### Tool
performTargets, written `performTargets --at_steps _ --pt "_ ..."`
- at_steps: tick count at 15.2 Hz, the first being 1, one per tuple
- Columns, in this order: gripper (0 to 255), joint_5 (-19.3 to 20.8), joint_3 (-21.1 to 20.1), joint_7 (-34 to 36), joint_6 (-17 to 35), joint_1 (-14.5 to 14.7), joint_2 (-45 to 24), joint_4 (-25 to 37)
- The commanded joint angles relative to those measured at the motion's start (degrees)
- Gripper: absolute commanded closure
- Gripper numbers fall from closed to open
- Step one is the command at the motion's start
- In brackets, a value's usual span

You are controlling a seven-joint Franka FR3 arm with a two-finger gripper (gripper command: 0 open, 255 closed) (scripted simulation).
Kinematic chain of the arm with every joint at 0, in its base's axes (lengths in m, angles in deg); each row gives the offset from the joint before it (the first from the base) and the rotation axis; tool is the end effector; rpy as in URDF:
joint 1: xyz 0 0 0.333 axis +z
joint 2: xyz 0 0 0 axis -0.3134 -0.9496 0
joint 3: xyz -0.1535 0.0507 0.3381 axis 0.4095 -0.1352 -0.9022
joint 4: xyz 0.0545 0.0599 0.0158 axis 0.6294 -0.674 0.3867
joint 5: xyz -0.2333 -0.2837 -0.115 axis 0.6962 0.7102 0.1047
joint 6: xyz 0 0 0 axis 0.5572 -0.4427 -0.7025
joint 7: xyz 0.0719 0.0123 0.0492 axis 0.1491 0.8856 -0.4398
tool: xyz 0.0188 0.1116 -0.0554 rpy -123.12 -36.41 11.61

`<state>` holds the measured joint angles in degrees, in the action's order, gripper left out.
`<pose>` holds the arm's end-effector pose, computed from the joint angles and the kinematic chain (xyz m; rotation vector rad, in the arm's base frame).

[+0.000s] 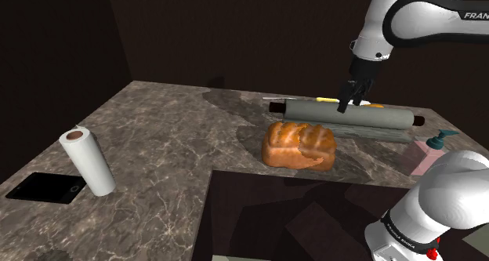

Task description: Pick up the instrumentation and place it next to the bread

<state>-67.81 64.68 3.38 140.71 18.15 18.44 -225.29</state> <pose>0.2641 -0.0065 0.5679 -3.1290 0.0365 0.0724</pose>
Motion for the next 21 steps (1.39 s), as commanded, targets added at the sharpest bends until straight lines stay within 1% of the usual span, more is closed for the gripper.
performTargets --at_steps 1,7,13,17,21 --pt "0 0.0 0.0 0.0 0.0 0.0 0.0 0.0" --pt "0 6.7 8.6 -13.9 3.6 -1.5 -1.8 -2.0" --pt "0 12.2 17.2 -27.7 8.5 -2.4 -7.7 -0.5" --pt "0 14.5 22.9 -36.9 12.3 -2.2 -13.7 2.3" --pt "0 14.8 28.5 -46.4 16.2 -1.3 -21.1 6.4"
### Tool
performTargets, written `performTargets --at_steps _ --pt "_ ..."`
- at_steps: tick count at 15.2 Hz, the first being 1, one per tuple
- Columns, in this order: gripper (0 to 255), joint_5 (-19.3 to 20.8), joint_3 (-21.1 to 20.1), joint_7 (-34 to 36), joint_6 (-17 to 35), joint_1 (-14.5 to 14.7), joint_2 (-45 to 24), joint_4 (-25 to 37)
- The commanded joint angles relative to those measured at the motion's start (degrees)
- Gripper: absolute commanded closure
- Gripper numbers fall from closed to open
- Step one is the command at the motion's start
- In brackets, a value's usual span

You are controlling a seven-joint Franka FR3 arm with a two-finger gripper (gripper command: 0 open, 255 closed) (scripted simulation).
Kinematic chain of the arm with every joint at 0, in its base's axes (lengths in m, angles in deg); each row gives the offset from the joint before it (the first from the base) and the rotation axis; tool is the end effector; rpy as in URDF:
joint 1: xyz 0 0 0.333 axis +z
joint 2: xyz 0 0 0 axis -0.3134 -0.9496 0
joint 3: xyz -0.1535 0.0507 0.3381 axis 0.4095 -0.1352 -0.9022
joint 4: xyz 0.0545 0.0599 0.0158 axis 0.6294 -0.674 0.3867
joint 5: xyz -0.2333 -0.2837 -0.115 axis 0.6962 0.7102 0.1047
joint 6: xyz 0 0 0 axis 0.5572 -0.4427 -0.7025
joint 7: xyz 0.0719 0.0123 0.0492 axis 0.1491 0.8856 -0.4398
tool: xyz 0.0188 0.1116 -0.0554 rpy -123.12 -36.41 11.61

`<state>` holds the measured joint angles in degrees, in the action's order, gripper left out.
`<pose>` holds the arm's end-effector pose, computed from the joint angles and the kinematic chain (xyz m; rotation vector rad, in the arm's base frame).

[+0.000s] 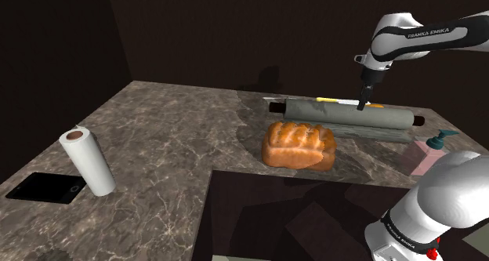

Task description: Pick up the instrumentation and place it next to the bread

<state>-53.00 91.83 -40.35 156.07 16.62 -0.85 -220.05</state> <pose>0.3226 -0.2325 0.5008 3.0839 0.5831 -0.1143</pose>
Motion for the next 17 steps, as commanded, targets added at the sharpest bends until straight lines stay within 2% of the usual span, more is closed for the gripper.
performTargets --at_steps 1,5,10,13,17 --pt "0 -0.2 2.7 -5.1 1.7 0.6 -3.9 2.4" --pt "0 -3.1 7.9 -15.6 5.2 1.9 -13.0 8.2" --pt "0 -11.1 12.2 -30.3 8.1 1.8 -26.6 17.2" --pt "0 -16.9 12.5 -38.9 8.4 -0.5 -35.2 23.7" --pt "0 -23.6 10.7 -48.4 7.3 -5.4 -46.1 33.9"
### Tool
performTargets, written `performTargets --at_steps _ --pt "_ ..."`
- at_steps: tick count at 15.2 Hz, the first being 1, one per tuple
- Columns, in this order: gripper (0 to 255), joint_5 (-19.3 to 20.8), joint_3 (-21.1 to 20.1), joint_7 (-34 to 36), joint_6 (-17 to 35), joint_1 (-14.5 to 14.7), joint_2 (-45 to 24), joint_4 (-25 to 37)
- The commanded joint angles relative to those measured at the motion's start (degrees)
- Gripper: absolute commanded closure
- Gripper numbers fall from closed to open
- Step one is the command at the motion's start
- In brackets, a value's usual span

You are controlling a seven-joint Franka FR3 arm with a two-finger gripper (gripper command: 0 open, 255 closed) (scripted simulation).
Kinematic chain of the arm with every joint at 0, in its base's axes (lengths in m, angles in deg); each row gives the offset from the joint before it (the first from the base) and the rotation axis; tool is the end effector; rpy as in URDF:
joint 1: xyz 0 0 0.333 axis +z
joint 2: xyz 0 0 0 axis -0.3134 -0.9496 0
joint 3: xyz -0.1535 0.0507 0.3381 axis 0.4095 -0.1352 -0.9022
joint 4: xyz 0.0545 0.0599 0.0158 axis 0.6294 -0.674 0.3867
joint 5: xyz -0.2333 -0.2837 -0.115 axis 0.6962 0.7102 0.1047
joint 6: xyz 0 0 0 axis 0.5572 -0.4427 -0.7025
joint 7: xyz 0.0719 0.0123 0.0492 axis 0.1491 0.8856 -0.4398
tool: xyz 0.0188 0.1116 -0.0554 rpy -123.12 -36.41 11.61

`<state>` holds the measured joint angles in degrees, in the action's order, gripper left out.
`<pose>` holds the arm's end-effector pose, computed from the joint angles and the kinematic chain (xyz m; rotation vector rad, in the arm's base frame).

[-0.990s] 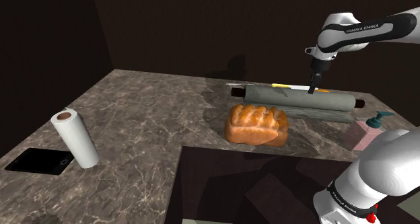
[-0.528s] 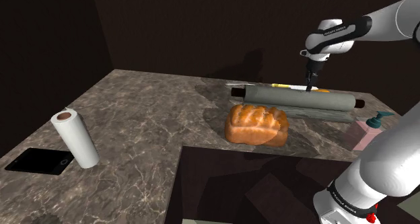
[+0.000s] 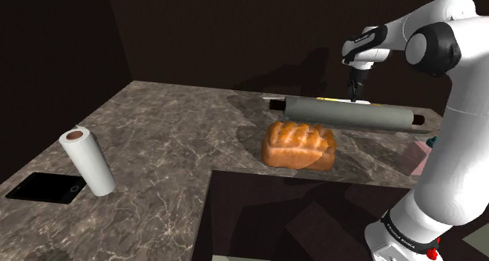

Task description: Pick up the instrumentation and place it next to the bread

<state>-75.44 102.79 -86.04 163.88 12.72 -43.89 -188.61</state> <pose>0.4797 -0.4075 0.4374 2.9118 1.1191 -0.1265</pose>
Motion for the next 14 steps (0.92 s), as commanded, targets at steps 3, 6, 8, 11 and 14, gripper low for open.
performTargets --at_steps 3,6,8,11,14 --pt "0 -4.6 -2.7 -8.1 -2.3 -6.0 -10.7 11.4" --pt "0 -6.1 -4.2 -10.5 -2.9 -8.5 -15.0 16.3" --pt "0 -6.5 -4.5 -10.7 -1.7 -8.7 -15.6 15.6" --pt "0 -7.0 -4.8 -11.1 0.2 -8.9 -16.4 14.5" --pt "0 -7.3 -5.0 -11.2 1.1 -9.1 -16.9 14.0"
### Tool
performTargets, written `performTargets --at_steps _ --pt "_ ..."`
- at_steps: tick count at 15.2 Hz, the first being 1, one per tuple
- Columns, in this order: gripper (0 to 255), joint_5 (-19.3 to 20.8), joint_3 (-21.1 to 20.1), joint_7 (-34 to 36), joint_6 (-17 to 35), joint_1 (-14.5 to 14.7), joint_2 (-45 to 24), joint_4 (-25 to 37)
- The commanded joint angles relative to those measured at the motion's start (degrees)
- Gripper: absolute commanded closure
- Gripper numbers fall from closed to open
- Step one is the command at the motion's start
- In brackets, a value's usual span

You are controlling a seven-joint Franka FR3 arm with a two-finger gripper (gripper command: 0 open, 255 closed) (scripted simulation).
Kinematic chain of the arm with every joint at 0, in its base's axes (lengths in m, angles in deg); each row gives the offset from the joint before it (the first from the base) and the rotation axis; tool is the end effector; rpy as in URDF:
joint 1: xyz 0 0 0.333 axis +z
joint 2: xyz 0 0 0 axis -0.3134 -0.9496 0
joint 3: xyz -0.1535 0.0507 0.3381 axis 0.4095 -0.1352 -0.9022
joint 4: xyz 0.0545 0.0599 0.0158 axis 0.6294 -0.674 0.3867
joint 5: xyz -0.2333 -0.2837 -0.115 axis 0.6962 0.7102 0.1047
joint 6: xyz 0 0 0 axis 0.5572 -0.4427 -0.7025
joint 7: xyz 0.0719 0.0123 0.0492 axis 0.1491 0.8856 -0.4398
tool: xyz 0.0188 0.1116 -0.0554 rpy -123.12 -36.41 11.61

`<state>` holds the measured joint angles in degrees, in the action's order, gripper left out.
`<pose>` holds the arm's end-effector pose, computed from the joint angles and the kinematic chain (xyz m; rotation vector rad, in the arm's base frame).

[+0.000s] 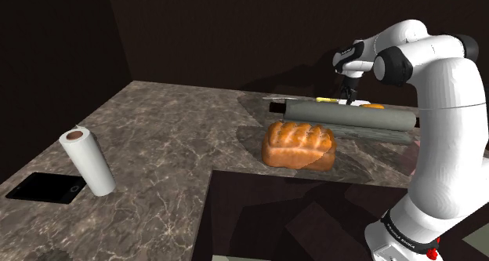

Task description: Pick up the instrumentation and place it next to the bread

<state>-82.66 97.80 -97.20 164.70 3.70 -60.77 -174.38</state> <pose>0.5362 -0.4686 0.3628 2.8375 1.2959 -0.1587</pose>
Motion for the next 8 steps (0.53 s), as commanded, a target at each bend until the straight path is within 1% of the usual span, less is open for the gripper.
performTargets --at_steps 1,6,7,8 --pt "0 -0.1 0.0 -0.1 0.3 0.0 -0.1 -0.2" --pt "0 -0.1 0.0 -0.1 0.3 0.0 -0.1 -0.2" --pt "255 -0.1 0.0 -0.1 0.3 0.0 -0.1 -0.2" --pt "255 -0.1 0.0 -0.1 0.3 0.0 -0.1 -0.2"
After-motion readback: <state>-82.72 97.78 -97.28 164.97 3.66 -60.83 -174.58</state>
